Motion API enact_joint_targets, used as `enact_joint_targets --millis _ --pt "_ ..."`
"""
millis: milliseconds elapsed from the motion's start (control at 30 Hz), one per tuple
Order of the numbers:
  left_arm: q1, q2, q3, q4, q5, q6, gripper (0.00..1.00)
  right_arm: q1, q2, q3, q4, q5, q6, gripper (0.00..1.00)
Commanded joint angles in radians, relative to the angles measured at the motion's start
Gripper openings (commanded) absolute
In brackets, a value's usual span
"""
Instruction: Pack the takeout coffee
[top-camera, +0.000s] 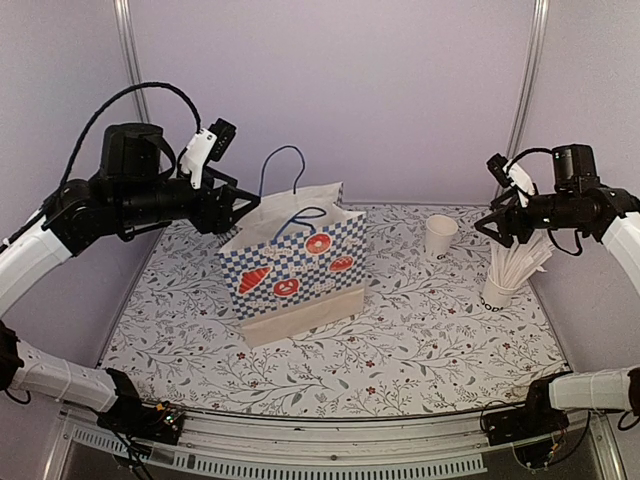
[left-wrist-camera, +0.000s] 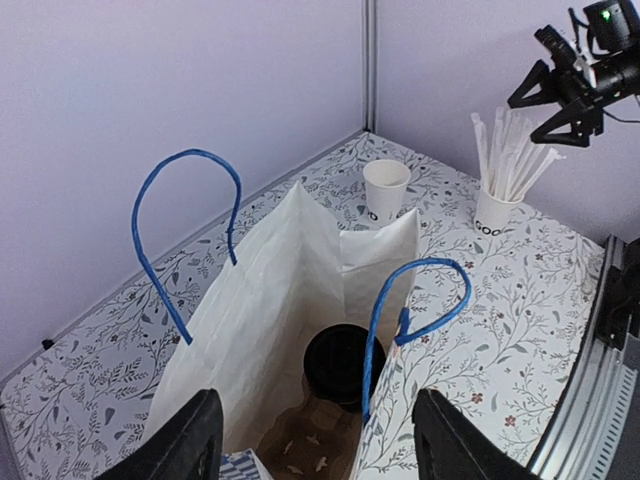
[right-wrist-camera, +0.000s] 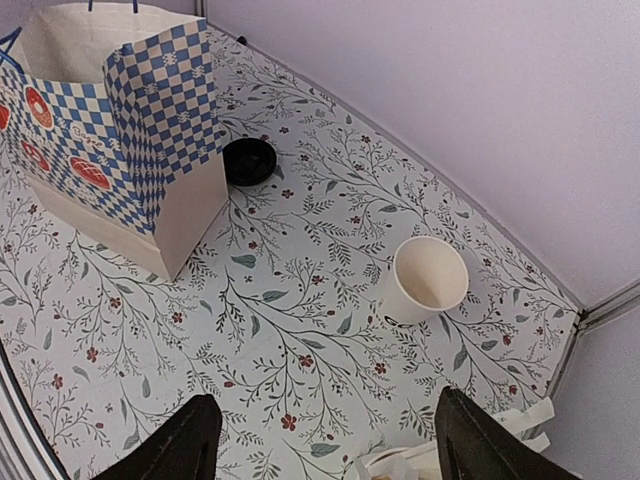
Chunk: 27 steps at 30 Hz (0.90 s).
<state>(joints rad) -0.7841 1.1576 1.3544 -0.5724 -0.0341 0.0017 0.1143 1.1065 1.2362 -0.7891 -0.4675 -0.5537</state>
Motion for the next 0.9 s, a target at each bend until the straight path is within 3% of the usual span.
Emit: enact_joint_targets --millis 0,233,700,867 --pt "0.006 -0.045 -0.099 0.154 0.145 -0.016 0.67 -0.01 -0.053 0.001 -0.001 0.076 0.017 0.72" --pt "-0.039 -0.046 -0.145 0.22 0.193 -0.038 0.65 -0.018 0.034 0.039 -0.089 0.078 0.023 0.47" --pt "-0.081 -0.059 -0.139 0.212 0.153 -0.031 0.64 -0.018 0.117 0.05 -0.111 0.113 0.015 0.51" --pt "-0.083 -0.059 -0.144 0.209 0.144 -0.028 0.64 -0.018 0.121 0.048 -0.13 0.119 0.005 0.42"
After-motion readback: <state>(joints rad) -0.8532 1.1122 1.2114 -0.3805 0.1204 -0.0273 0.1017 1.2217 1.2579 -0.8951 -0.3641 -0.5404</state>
